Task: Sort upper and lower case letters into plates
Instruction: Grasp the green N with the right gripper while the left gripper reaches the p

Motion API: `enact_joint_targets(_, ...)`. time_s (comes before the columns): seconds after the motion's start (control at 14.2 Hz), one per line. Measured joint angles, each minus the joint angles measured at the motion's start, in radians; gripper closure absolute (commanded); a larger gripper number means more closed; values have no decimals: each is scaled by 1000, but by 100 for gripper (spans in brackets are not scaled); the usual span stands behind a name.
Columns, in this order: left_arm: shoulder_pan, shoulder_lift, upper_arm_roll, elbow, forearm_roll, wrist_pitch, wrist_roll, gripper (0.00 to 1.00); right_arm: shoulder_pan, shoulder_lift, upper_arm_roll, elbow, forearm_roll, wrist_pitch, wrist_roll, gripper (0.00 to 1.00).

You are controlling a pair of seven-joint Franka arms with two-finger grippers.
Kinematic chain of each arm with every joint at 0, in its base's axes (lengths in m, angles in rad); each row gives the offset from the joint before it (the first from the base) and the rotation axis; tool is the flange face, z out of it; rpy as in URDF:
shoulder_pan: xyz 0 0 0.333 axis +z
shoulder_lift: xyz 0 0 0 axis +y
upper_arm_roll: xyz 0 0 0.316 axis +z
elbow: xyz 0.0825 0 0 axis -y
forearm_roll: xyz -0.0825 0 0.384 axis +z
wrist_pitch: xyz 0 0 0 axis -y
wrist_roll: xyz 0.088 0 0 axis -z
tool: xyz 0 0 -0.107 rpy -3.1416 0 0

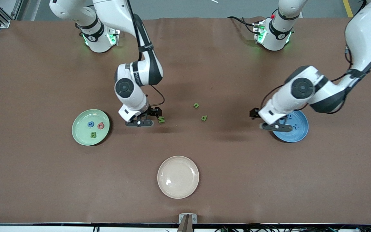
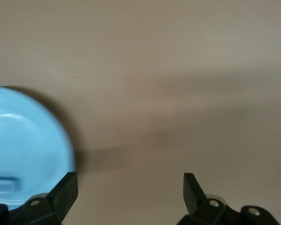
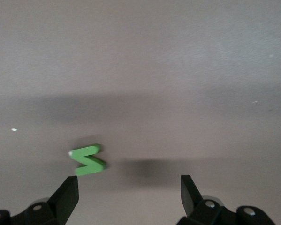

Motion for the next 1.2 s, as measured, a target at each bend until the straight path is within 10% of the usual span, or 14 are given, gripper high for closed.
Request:
enact_joint_targets(0.64,-676,5,332,242,-60,27,-202,2,34,72,39,2,54,124,65,34)
enact_joint_targets(0.85,-750,13,409,257,-96,116,-205,9,34,82,51,9,66,138,67,41)
enact_joint_targets(1.2,-779,38,463,258,-97,209,-202,10,30,89,51,14,67,145,70,81)
